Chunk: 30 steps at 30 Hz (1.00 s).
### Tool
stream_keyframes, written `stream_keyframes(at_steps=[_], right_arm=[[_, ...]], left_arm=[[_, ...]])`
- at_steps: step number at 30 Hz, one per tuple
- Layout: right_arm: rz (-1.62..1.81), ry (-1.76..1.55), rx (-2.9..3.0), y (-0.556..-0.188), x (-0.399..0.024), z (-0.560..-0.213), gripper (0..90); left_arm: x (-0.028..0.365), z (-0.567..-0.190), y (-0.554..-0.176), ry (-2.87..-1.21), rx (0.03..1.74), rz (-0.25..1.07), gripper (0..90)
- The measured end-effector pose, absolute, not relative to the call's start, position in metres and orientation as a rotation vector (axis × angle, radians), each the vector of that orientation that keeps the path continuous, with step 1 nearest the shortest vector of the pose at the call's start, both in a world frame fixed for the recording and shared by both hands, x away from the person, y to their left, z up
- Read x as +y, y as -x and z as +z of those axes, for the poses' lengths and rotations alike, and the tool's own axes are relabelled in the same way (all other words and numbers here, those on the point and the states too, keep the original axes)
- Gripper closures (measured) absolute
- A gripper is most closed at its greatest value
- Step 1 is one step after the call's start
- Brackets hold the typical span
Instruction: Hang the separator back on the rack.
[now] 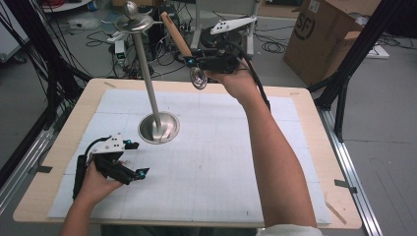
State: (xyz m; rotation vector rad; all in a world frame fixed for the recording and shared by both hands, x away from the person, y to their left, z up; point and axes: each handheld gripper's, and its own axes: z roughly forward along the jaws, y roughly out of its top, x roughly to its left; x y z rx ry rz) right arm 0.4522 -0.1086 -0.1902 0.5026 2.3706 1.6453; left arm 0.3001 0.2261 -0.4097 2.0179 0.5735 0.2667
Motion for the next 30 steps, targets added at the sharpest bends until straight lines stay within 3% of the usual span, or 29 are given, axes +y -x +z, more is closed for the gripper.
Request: stream_keyframes(at_steps=[30], right_arm=[[1.665,-0.464,2.430,-0.450,-0.089,-0.201,69.1]], left_arm=[[0.225,-0.410,-0.299,-2.027,0.566,0.273,1.7]])
